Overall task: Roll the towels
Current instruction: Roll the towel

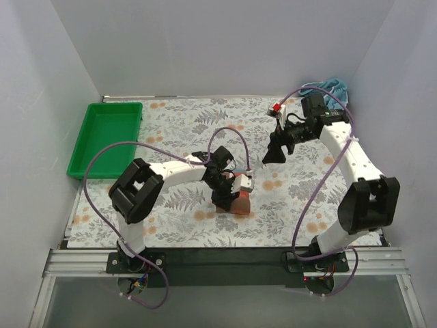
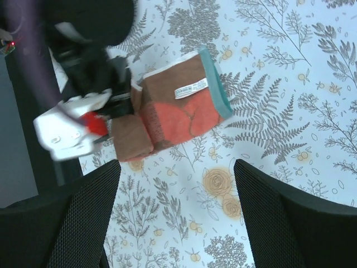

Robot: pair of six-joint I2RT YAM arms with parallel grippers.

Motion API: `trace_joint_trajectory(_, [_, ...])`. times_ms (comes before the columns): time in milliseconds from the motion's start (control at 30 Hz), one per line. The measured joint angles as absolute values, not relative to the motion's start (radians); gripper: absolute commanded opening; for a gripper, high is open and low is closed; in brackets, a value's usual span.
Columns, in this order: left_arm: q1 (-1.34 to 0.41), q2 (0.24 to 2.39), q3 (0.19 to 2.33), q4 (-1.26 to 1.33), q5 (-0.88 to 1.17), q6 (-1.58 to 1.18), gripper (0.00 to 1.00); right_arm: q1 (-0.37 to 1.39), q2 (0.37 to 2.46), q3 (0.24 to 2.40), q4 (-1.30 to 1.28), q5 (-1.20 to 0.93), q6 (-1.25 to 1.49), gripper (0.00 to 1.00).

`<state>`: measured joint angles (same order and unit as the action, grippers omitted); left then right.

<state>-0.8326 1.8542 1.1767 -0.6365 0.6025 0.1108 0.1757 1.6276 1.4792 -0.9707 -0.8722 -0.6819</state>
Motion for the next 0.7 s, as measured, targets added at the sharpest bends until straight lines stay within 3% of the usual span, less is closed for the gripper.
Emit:
trace_joint_trajectory(200, [-0.731,2.03,1.346,-0.83,0.818,0.104,0.18,0.207,1.42,1.328,-0.962,-0.858,-0.71,0.63])
trace_joint_trajectory(333, [-0.693,2.115,1.417,-0.917,0.914,0.11,0.19,0.324,1.321,1.222,-0.909,-0.758,-0.709,0.63])
trace_joint_trajectory(500, [-0.665,2.199,1.498,-1.013,0.984,0.115,0.22,0.649,1.254,1.029,-0.72,-0.516,-0.688,0.76])
trace_joint_trajectory(700, [-0.642,2.278,1.576,-1.113,1.041,0.115,0.25,0.878,1.321,0.918,-0.511,-0.234,-0.68,0.8])
